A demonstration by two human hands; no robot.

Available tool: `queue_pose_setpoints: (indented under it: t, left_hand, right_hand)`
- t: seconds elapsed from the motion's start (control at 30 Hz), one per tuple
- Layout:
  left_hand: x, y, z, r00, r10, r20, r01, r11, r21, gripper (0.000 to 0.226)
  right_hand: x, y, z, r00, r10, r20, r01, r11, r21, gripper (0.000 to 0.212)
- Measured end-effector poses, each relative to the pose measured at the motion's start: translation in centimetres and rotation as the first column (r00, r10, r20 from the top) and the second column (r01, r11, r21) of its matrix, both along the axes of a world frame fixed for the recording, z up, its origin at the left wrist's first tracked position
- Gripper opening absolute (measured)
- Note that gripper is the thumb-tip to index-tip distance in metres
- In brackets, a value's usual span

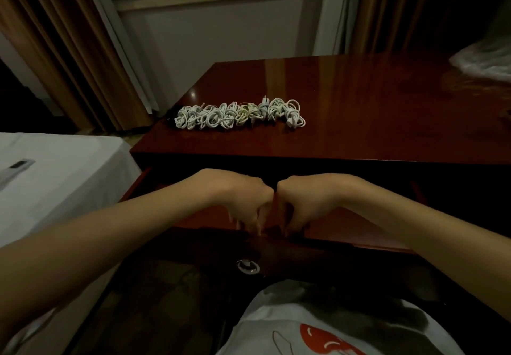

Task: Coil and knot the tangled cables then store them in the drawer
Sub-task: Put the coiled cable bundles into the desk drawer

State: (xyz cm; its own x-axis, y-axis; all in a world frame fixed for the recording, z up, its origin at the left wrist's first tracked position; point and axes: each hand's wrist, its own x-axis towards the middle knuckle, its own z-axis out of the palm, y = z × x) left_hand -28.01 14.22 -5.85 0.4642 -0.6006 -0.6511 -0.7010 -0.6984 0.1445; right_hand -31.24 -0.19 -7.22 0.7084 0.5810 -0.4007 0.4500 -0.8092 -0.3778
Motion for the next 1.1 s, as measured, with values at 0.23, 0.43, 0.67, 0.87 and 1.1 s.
queue_pose_setpoints:
  t: [0.23,0.43,0.67,0.87,1.1]
  left_hand:
    - [2.0,-0.9,2.7,0.992,0.129,0.003,-0.128,0.985,-0.115,0.012]
    - [8.5,-2.7,7.2,0.911,0.310,0.270,-0.206,0.912,-0.355,0.023]
    - [15.6,-5.2,6.5,0.711,0.443,0.546,-0.157,0.857,-0.491,0.037]
    - [17.8,-7.2,3.9,0.704,0.421,0.572,-0.175,0.883,-0.435,0.042]
    - [18.6,-7.1,3.3,0.771,0.444,0.457,-0.178,0.839,-0.514,0.024]
  right_hand:
    - [1.9,-1.2,2.6,0.979,-0.203,-0.034,0.205,0.974,0.098,0.015]
    - [7.1,-5.1,5.7,0.854,-0.513,0.083,0.483,0.843,0.236,0.016]
    - [12.9,-6.9,4.8,0.667,-0.685,0.295,0.653,0.727,0.211,0.036]
    - [14.8,-5.6,3.9,0.645,-0.665,0.377,0.656,0.735,0.172,0.040]
    - [15.2,-8.1,4.5,0.683,-0.641,0.351,0.624,0.761,0.176,0.026]
